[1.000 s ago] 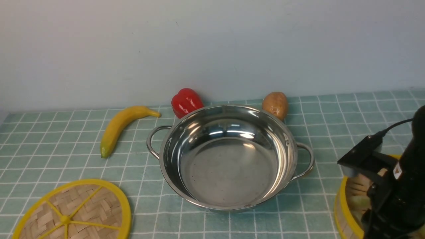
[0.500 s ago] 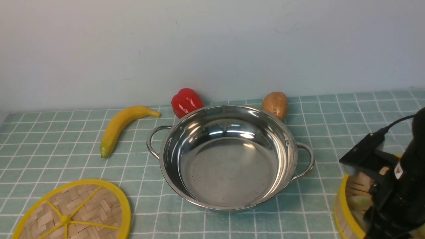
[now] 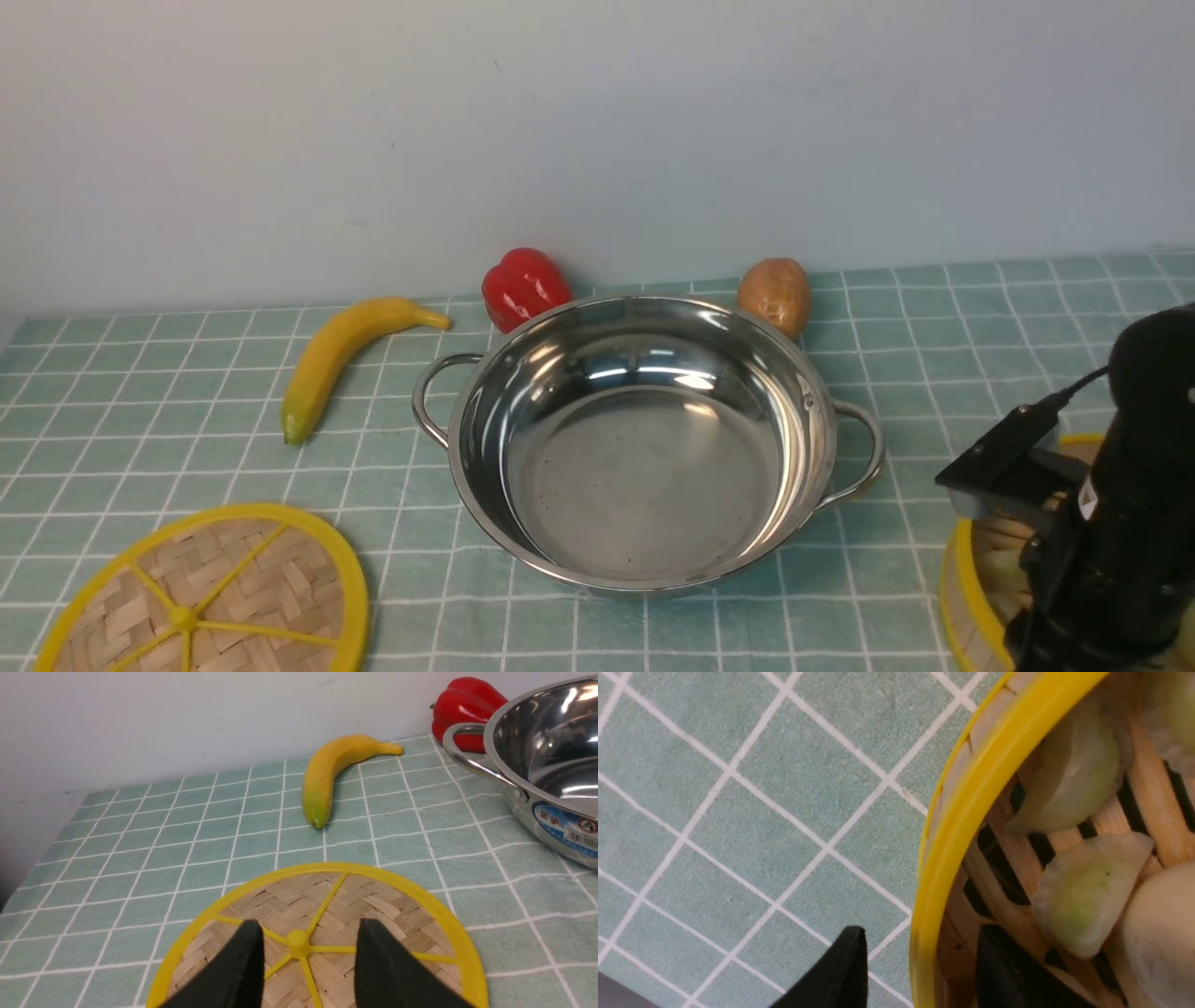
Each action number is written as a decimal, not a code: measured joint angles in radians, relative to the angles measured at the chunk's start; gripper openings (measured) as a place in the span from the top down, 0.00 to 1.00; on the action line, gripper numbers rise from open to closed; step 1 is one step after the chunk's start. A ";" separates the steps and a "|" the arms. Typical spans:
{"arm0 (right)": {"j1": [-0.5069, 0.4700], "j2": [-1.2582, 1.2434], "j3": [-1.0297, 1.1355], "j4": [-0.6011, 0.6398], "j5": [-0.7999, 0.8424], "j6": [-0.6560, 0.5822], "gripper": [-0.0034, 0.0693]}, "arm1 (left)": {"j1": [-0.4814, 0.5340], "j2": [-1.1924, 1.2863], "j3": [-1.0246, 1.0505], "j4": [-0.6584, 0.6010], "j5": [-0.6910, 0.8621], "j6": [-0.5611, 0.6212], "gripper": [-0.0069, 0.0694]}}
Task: Place the steamer in the pot on the blue tablecloth, and put the lid on the steamer.
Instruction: 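Reach for and grasp the rim of the bamboo steamer holding the buns with the right gripper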
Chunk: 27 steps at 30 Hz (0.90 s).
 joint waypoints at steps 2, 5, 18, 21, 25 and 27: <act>0.000 0.020 0.000 0.001 -0.002 0.000 0.49 | 0.000 0.000 0.000 0.000 0.000 0.000 0.56; 0.000 0.044 0.000 0.006 -0.002 0.000 0.49 | 0.000 0.000 0.000 0.000 0.000 0.000 0.56; 0.000 0.081 0.000 0.009 -0.005 0.007 0.78 | 0.000 0.000 0.000 0.000 0.000 0.000 0.56; 0.000 0.081 0.000 0.000 -0.007 0.008 0.88 | 0.000 0.000 0.000 0.000 0.000 0.000 0.56; 0.000 0.081 0.000 -0.003 -0.008 0.014 0.87 | 0.000 0.000 0.000 0.000 0.000 0.000 0.56; 0.000 0.080 0.000 -0.003 -0.008 0.014 0.87 | 0.000 0.000 0.000 0.000 0.000 0.000 0.56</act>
